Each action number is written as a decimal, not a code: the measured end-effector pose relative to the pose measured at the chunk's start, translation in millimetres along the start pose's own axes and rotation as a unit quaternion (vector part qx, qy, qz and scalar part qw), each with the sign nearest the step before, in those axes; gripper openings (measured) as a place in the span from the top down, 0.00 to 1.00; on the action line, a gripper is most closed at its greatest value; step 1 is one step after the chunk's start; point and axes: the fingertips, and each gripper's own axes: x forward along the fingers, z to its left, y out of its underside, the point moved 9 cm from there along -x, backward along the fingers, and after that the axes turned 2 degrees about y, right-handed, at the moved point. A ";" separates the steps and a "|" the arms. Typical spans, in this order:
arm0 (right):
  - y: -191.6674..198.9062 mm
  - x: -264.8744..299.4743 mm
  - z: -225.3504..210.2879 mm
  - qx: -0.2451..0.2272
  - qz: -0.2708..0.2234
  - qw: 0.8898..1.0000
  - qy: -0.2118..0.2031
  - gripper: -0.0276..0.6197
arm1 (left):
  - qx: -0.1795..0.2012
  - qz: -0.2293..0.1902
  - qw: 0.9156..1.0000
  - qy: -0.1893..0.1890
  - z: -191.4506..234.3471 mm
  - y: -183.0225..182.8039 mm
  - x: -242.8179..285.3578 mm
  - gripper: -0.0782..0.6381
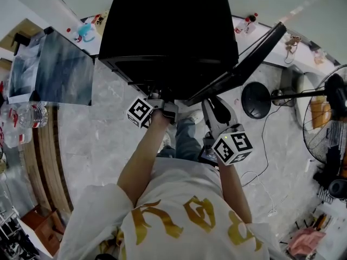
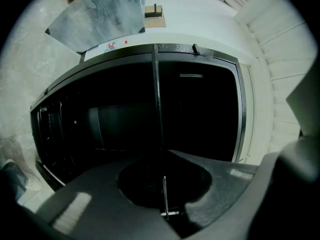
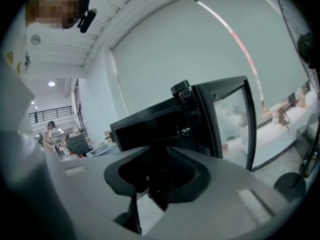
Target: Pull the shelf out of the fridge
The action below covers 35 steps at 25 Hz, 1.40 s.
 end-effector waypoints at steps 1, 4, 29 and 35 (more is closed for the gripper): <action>0.1 -1.8 -0.2 -0.002 -0.003 1.000 0.006 0.79 | 0.000 0.000 1.000 0.000 -0.2 1.3 -2.9 0.86; 1.6 -6.6 -0.3 -0.008 -0.003 1.000 0.021 0.80 | -0.006 0.001 1.000 -0.002 -0.5 5.2 -11.4 0.86; 3.6 -24.0 19.5 -0.009 -0.026 0.997 0.076 0.92 | -0.020 0.045 0.999 -0.018 -1.5 10.1 -45.9 0.86; 5.1 -22.4 22.0 -0.014 -0.024 0.997 0.072 0.92 | -0.022 0.049 0.998 -0.028 4.6 8.3 -48.2 0.85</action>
